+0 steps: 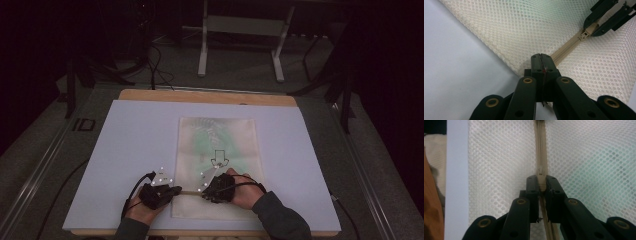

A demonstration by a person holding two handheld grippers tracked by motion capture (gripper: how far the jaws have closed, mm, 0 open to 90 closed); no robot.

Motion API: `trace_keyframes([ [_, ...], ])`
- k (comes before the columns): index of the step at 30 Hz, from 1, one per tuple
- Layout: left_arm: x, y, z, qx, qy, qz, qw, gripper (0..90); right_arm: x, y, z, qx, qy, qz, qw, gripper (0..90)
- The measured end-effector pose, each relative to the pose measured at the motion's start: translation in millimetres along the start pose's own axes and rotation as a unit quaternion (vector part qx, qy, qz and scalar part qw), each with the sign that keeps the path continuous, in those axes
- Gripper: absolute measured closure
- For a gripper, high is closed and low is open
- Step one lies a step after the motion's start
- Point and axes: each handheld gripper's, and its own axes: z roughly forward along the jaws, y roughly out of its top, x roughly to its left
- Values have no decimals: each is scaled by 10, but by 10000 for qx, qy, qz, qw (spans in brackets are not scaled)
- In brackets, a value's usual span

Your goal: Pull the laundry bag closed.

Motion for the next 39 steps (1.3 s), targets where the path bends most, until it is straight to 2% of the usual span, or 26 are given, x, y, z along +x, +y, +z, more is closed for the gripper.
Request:
trace_keyframes([
  [14, 3, -2, -1, -3, -10, -4, 10000, 894, -25, -91, -67, 229, 5, 21, 9997, 824],
  [39, 6, 0, -1, 6, -17, -14, 10000, 894, -58, -180, -146, 416, 57, 14, 9991, 824],
])
